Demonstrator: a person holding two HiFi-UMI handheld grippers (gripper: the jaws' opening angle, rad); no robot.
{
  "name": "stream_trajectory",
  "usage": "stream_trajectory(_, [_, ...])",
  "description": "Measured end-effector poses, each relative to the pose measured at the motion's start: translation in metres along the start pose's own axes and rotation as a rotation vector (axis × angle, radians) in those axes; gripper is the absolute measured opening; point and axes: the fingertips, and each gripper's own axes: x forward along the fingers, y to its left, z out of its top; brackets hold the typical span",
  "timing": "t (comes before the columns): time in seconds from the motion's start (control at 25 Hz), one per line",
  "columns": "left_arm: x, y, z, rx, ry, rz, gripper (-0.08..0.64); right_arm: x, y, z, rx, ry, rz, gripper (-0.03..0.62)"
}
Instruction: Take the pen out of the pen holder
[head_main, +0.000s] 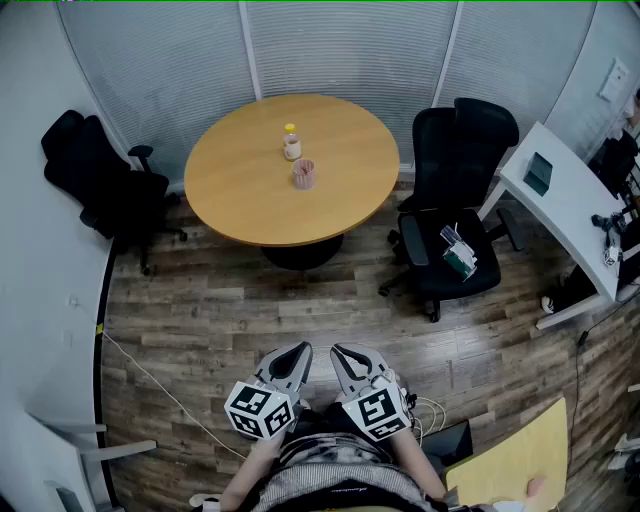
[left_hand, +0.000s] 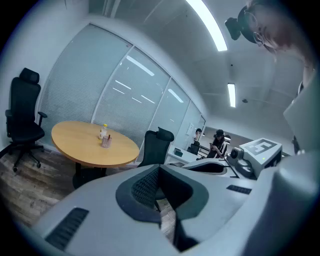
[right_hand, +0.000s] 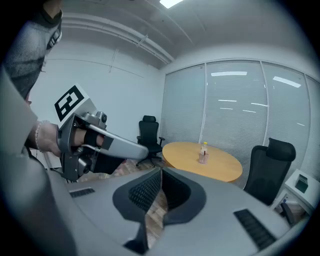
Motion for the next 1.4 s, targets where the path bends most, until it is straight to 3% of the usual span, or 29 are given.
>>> stream_trajectory(0.24, [-0.002, -0.011, -0.005, 0.001, -0.001, 0.001, 0.005, -0.014, -0.003, 0.007, 0.058, -0.072, -0.029, 0.029])
stream_trajectory(0.52, [-0.001, -0.022, -0.010, -0.011, -0.022, 0.019, 0.005, -0.022, -0.011, 0.003, 0.025, -0.077, -0.027, 0.029])
stream_trajectory(0.92, [0.007, 0.006, -0.003, -0.048, -0.032, 0.033, 0.005, 0.001, -0.029, 0.013, 0.017, -0.082, -0.049, 0.029])
stream_trajectory(1.4, [0.075, 0.078, 0.068, 0.007, -0.050, -0.052, 0.005, 0.089, -0.084, 0.060, 0.016, -0.101, -0.105, 0.029])
